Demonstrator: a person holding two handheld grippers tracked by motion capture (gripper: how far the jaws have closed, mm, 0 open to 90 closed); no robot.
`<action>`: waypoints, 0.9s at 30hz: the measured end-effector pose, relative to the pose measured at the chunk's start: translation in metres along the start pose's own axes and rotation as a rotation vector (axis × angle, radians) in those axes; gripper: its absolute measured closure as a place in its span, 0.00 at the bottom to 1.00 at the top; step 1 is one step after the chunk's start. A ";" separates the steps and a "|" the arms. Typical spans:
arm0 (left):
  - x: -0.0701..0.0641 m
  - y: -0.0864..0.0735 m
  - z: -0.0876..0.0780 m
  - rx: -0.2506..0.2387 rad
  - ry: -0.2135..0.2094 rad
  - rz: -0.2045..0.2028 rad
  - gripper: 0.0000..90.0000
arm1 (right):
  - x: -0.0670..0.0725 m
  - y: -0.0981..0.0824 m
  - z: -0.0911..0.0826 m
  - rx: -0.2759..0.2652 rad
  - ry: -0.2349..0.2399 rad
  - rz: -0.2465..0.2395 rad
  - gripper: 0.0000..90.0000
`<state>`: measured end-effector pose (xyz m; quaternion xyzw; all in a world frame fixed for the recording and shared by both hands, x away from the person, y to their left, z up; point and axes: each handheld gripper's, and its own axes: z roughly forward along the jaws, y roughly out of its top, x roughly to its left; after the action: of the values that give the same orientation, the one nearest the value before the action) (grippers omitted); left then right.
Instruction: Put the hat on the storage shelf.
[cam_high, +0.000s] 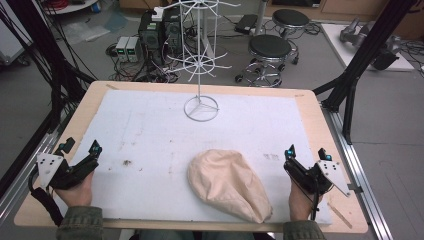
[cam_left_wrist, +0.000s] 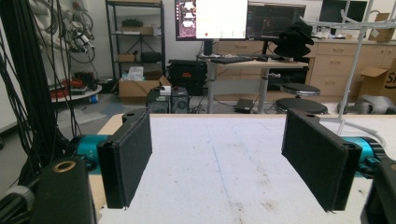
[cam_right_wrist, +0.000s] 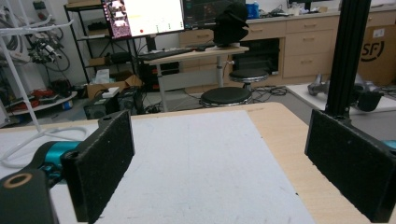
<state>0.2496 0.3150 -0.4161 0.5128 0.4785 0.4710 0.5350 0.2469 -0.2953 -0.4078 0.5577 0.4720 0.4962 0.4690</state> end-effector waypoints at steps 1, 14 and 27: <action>0.000 0.000 0.000 0.000 0.002 -0.002 0.27 | 0.000 0.000 0.000 -0.004 -0.001 0.000 0.08; 0.002 -0.001 0.000 0.004 0.002 -0.013 0.27 | -0.002 0.000 -0.001 0.002 -0.018 0.011 0.08; 0.002 -0.002 0.000 0.006 0.002 -0.013 0.27 | -0.003 0.000 0.000 0.027 -0.004 0.012 0.08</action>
<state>0.2499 0.3171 -0.4180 0.5108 0.4839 0.4665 0.5360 0.2466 -0.2981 -0.4081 0.5680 0.4742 0.4913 0.4594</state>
